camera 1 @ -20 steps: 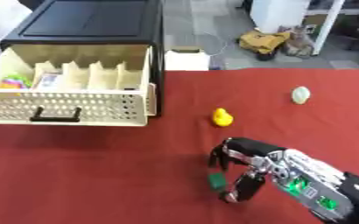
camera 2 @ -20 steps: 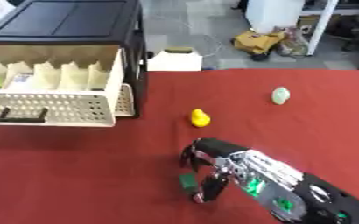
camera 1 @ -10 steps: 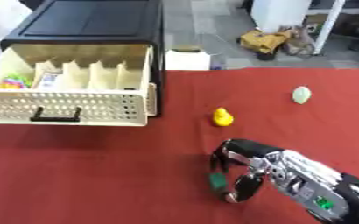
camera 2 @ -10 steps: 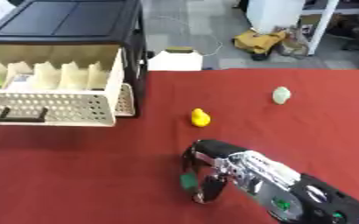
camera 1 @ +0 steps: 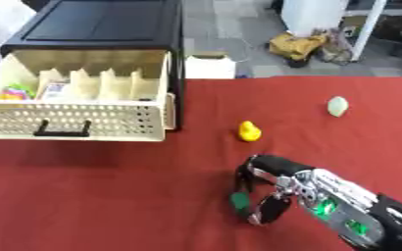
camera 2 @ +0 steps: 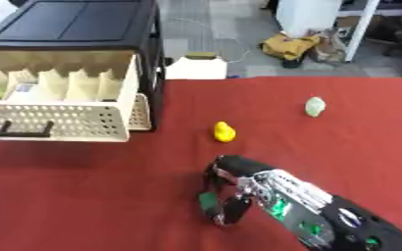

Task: Pick up objects from table and place into drawer.

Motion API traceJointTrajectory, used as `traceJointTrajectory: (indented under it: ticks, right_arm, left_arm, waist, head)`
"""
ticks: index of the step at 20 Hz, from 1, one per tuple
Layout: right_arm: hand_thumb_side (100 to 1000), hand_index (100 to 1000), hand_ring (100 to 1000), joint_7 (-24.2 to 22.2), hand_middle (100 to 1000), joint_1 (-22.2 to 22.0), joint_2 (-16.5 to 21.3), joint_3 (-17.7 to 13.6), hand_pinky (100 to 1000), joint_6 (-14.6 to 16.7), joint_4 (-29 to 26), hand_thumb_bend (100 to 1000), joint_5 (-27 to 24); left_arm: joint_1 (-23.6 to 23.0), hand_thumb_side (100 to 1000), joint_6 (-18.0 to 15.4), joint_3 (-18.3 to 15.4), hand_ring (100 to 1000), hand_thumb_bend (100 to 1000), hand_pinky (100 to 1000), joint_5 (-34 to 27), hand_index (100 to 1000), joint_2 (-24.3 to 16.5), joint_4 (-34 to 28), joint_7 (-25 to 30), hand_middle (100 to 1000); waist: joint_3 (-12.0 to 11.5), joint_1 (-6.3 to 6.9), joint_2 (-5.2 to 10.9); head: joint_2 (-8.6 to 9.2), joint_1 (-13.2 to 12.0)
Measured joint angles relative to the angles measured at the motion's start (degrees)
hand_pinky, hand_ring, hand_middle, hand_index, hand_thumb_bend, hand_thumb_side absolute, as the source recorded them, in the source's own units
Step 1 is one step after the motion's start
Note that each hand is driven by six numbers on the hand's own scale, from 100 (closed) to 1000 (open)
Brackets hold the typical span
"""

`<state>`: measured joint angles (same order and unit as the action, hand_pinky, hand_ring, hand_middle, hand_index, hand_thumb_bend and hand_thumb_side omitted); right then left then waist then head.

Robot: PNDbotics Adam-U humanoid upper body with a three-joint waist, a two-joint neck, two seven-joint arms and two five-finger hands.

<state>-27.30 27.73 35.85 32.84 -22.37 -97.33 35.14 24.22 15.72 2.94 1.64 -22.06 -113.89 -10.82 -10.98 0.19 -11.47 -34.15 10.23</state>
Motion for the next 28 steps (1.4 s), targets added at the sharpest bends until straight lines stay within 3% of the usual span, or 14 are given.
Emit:
traceJointTrajectory:
  ticks: [28]
  right_arm:
    - [100, 571, 638, 0.39, 380, 0.06, 0.93, 0.32, 621, -1.09, -1.44, 406, -0.84]
  left_arm:
    - [0.00, 1000, -0.10, -0.33, 100, 100, 100, 0.00, 680, 0.00, 0.00, 0.11, 100]
  waist:
    - [0.36, -0.20, 0.22]
  head:
    - [0.43, -0.10]
